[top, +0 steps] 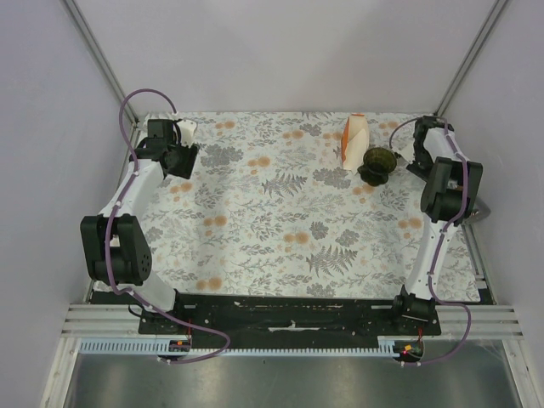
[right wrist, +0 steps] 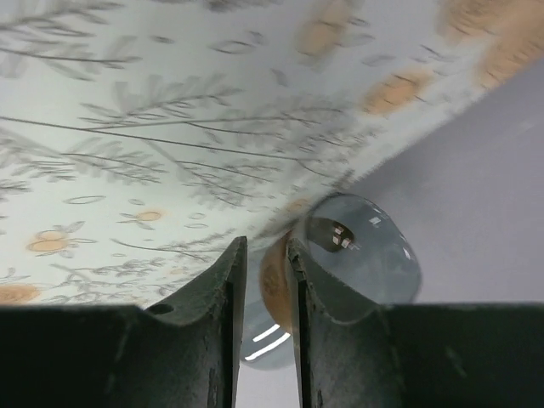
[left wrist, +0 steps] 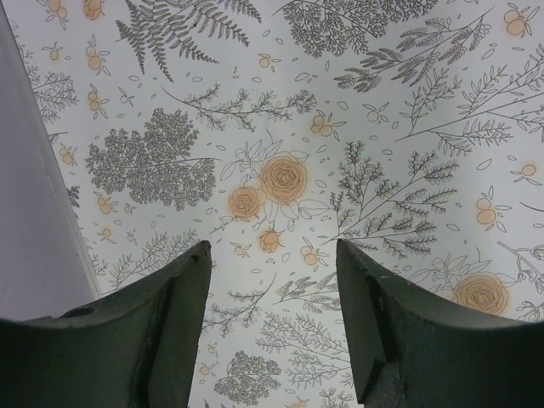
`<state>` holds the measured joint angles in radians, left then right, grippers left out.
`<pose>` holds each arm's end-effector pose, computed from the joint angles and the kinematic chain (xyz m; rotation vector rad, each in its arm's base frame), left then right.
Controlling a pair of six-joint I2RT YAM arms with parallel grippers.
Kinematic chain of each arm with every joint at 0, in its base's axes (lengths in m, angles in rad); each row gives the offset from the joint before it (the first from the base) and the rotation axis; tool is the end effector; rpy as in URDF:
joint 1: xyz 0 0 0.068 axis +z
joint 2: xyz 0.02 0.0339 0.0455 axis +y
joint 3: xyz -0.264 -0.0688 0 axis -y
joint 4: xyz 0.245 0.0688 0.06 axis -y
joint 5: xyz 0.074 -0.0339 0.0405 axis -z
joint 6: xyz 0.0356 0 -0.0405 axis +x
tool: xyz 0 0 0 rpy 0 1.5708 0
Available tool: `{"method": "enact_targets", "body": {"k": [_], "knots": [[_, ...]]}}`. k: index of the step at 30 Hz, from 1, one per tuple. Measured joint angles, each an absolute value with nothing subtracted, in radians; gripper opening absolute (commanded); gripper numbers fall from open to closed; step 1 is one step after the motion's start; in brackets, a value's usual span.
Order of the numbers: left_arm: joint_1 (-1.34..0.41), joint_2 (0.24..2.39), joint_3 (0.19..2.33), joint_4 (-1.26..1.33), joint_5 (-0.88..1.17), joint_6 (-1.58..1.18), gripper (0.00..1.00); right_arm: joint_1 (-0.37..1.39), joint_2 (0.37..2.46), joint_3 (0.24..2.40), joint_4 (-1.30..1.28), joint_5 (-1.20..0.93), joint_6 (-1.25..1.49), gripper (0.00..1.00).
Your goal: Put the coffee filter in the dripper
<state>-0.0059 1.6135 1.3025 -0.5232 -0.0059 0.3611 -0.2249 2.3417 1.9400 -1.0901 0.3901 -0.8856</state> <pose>0.3565 -0.0019 0.2782 0.4374 2.3721 0.1715 0.4467 -0.1161 0.1557 0.9354 -2.7989 0.5569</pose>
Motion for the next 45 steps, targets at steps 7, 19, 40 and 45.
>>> {"method": "enact_targets", "body": {"k": [7,19,40,45], "knots": [[-0.006,1.613,1.308,-0.531,-0.007,0.363,0.66,-0.227,2.313,1.946,-0.871,0.545,-0.755,0.68],[-0.006,1.613,1.316,-0.530,0.004,0.374,0.66,-0.245,2.275,1.946,-0.629,0.856,-0.510,0.88],[-0.006,1.613,1.316,-0.530,0.014,0.396,0.64,-0.227,2.225,1.665,-0.950,0.891,-0.184,0.69],[-0.006,1.613,1.316,-0.529,0.044,0.402,0.65,-0.233,2.157,1.568,-0.981,0.888,-0.104,0.52]]}}
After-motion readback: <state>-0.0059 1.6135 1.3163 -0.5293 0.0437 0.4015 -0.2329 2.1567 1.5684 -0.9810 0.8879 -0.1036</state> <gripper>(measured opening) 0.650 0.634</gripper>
